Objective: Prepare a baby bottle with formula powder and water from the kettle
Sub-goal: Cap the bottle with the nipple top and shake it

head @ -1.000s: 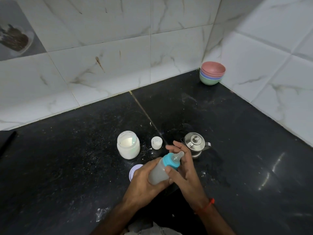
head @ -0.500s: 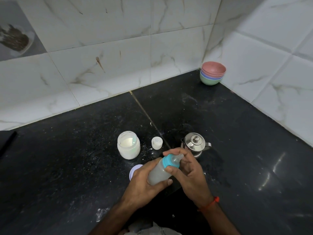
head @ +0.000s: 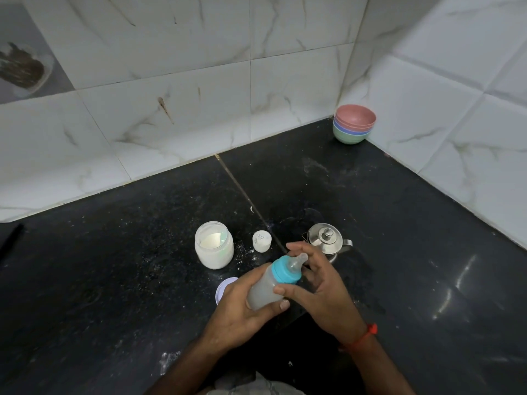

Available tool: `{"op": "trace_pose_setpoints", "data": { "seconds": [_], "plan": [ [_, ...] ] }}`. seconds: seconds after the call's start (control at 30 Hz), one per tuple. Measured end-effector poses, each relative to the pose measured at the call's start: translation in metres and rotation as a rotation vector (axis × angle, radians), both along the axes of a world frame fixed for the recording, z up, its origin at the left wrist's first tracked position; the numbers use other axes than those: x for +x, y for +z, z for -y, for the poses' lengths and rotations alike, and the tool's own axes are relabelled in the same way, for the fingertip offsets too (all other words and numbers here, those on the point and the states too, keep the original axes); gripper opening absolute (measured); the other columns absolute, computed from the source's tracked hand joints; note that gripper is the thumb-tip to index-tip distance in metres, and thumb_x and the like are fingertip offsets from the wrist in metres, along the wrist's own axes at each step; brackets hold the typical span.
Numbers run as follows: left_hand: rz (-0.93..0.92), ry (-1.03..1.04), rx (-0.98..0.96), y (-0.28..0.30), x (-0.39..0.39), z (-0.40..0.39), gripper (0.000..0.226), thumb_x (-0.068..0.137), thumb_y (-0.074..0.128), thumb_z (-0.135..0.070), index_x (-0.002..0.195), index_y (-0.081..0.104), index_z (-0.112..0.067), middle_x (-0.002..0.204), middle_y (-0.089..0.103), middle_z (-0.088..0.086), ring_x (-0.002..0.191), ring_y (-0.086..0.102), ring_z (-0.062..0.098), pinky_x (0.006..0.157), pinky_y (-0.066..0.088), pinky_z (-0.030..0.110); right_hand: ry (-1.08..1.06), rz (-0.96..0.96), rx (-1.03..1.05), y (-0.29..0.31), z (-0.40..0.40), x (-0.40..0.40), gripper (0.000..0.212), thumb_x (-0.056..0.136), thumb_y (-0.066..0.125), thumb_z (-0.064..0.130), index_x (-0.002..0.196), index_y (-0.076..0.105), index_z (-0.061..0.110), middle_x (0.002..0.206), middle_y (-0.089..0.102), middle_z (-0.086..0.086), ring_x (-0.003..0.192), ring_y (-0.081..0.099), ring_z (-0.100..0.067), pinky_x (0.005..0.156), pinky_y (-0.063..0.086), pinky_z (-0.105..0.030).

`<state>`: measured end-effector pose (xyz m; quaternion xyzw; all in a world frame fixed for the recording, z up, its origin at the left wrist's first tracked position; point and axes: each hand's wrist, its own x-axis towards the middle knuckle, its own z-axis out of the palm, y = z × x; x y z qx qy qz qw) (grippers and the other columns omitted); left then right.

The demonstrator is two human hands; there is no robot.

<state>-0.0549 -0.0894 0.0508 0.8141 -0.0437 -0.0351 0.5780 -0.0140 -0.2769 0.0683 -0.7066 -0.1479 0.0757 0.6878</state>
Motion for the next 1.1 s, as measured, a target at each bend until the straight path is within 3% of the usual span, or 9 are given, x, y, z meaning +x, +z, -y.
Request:
{"op": "trace_pose_setpoints", "data": {
  "seconds": [0.1, 0.17, 0.37, 0.53, 0.73, 1.0, 1.1],
  "plan": [
    [-0.021, 0.0, -0.027, -0.003, -0.001, 0.0, 0.059, 0.086, 0.086, -0.029, 0.139, 0.06, -0.033, 0.129, 0.072, -0.014, 0.121, 0.067, 0.013, 0.102, 0.056, 0.035, 0.027, -0.059, 0.16, 0.006, 0.006, 0.0, 0.065, 0.076, 0.083, 0.006, 0.134, 0.055, 0.013, 0.128, 0.066, -0.016, 0.12, 0.065, -0.033, 0.1, 0.055, -0.044],
    [-0.023, -0.001, -0.039, -0.007, -0.002, 0.0, 0.059, 0.086, 0.086, -0.027, 0.138, 0.061, -0.032, 0.129, 0.072, -0.015, 0.121, 0.067, 0.012, 0.103, 0.055, 0.034, 0.06, -0.064, 0.163, 0.009, 0.013, 0.003, 0.06, 0.08, 0.08, 0.001, 0.134, 0.055, 0.009, 0.131, 0.065, -0.019, 0.123, 0.063, -0.035, 0.102, 0.054, -0.05],
    [-0.005, 0.017, -0.059, -0.006, -0.006, 0.002, 0.056, 0.084, 0.086, -0.025, 0.135, 0.063, -0.027, 0.123, 0.072, -0.019, 0.116, 0.067, 0.006, 0.095, 0.051, 0.017, 0.116, 0.005, -0.145, 0.005, 0.015, 0.004, 0.056, 0.082, 0.084, 0.015, 0.133, 0.062, 0.017, 0.132, 0.067, 0.0, 0.128, 0.062, -0.026, 0.108, 0.05, -0.053],
    [-0.007, 0.039, -0.078, -0.005, -0.008, 0.0, 0.058, 0.085, 0.087, -0.025, 0.137, 0.063, -0.027, 0.126, 0.073, -0.013, 0.12, 0.067, 0.012, 0.099, 0.056, 0.03, 0.139, 0.014, -0.123, 0.004, 0.013, -0.003, 0.05, 0.094, 0.07, 0.006, 0.142, 0.057, 0.013, 0.142, 0.062, -0.001, 0.135, 0.058, -0.025, 0.11, 0.05, -0.045],
    [0.002, 0.05, -0.043, -0.003, -0.011, 0.001, 0.058, 0.085, 0.087, -0.027, 0.137, 0.063, -0.03, 0.126, 0.072, -0.017, 0.12, 0.065, 0.007, 0.098, 0.054, 0.023, 0.085, 0.034, -0.182, 0.005, 0.009, -0.003, 0.048, 0.092, 0.072, 0.026, 0.138, 0.061, 0.02, 0.137, 0.065, 0.002, 0.13, 0.061, -0.024, 0.107, 0.051, -0.052],
    [0.024, 0.044, -0.017, 0.002, -0.016, 0.002, 0.058, 0.084, 0.087, -0.026, 0.137, 0.063, -0.03, 0.124, 0.07, -0.025, 0.117, 0.063, 0.001, 0.093, 0.048, 0.01, 0.061, 0.061, -0.156, 0.002, 0.012, -0.007, 0.047, 0.093, 0.067, 0.028, 0.139, 0.06, 0.018, 0.137, 0.065, 0.002, 0.131, 0.06, -0.026, 0.106, 0.052, -0.053],
    [0.012, 0.036, -0.032, 0.001, -0.017, 0.003, 0.059, 0.085, 0.087, -0.028, 0.138, 0.062, -0.031, 0.127, 0.071, -0.02, 0.12, 0.065, 0.008, 0.098, 0.054, 0.021, 0.067, 0.042, -0.133, 0.003, 0.012, -0.007, 0.047, 0.091, 0.071, 0.027, 0.136, 0.062, 0.018, 0.135, 0.066, 0.0, 0.129, 0.061, -0.027, 0.105, 0.052, -0.054]
  ]
}}
